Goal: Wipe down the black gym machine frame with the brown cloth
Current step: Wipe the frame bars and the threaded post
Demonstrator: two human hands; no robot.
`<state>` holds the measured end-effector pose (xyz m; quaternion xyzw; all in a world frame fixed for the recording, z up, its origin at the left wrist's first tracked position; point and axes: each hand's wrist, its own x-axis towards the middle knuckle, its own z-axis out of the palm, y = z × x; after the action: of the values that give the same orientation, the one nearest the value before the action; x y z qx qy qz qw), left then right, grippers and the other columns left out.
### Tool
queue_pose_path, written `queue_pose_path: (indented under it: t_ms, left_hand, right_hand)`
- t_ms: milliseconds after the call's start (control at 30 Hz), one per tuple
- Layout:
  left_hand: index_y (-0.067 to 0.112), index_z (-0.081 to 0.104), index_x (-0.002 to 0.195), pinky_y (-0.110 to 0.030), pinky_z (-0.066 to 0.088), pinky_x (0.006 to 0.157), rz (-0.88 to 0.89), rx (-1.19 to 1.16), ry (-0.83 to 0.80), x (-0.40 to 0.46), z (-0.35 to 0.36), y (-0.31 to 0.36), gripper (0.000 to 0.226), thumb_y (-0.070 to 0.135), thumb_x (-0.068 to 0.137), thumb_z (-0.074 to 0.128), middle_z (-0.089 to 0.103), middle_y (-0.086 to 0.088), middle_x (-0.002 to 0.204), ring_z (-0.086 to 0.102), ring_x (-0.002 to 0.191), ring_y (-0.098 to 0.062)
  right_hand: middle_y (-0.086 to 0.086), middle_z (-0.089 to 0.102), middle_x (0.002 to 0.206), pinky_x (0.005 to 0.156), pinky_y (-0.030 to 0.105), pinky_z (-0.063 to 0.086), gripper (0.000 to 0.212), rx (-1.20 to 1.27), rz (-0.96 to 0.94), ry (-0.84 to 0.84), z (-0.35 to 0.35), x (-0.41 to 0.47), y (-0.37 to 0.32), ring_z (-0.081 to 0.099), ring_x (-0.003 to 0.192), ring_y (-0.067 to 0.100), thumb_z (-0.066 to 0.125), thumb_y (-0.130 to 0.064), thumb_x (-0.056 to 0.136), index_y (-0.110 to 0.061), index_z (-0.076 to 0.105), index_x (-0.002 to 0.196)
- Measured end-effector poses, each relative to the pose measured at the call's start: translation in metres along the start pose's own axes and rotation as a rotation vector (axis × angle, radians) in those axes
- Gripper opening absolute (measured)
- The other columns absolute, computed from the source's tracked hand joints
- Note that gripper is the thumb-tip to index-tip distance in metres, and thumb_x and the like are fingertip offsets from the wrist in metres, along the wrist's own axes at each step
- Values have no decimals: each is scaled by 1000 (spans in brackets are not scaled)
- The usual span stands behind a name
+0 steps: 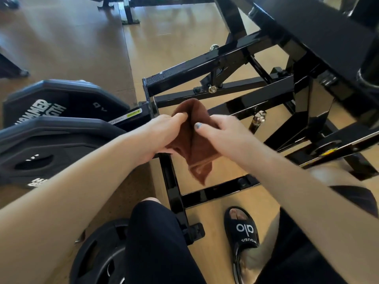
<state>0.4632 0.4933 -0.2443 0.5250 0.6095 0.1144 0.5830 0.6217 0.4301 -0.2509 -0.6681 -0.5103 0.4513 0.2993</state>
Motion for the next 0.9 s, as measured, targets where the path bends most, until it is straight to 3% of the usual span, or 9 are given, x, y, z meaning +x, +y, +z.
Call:
queue_pose_path:
  t_ms: [67,167,300,433,500,567,633,800,900]
  left_hand:
    - [22,62,106,-41,60,92,0,-74,-32,2,7,-1,39,58,102,47,74,-8,107,74,97,-24]
    - [20,66,107,-39,60,88,14,-220,-81,2,13,-1,57,70,81,67,75,-6,105,74,97,-22]
    - [18,62,106,-34,60,78,74,-73,-55,0,9,-1,22,33,93,70,72,-6,98,72,90,-21]
    - [16,63,110,-32,58,81,-13,-175,-72,-2,-4,5,21,30,95,66,77,-6,97,72,88,-21]
    - [17,65,112,-35,58,88,-16,-186,-140,-4,-5,9,25,34,93,68,79,-3,95,75,91,-21]
    - [19,65,111,-36,57,88,0,-186,-205,-5,-7,13,24,35,93,68,80,-1,94,76,91,-20]
    - [20,65,117,-37,57,92,-3,-167,-238,-3,-10,14,30,37,93,68,79,-1,100,75,97,-21]
    - [26,53,133,-35,62,81,78,-112,-170,8,-16,4,49,35,89,76,71,-7,118,75,99,-20]
    - [49,35,142,-39,54,97,245,170,-181,12,-16,-9,82,60,74,80,57,3,135,64,114,-19]
  right_hand:
    - [0,71,101,79,31,63,26,-30,-77,-10,15,-10,-2,72,88,12,56,-37,104,-18,63,120]
    - [-3,57,121,94,31,58,49,-201,-158,-78,26,-21,3,62,110,13,63,-36,99,-22,51,144]
    - [-7,67,122,96,29,58,45,-16,-144,-192,6,-24,9,67,110,7,67,-19,97,-23,57,141]
    - [-6,67,123,93,27,52,46,49,-102,121,-23,-12,29,63,116,10,74,-20,91,-28,59,134]
    - [-5,60,138,101,35,49,74,189,1,-49,-26,-6,38,60,124,15,78,-33,84,-33,42,149]
    - [1,63,138,102,43,54,76,446,90,-291,-23,-4,43,66,121,22,75,-33,81,-29,41,149]
    - [7,64,136,104,50,53,70,584,117,-355,-21,-4,48,67,120,28,76,-29,82,-23,47,145]
    - [4,60,138,101,51,55,77,589,83,-156,-19,-9,55,67,119,28,84,-29,74,-33,50,143]
    - [5,57,140,101,46,56,82,665,50,-119,-18,-12,53,66,121,27,84,-22,73,-34,48,145]
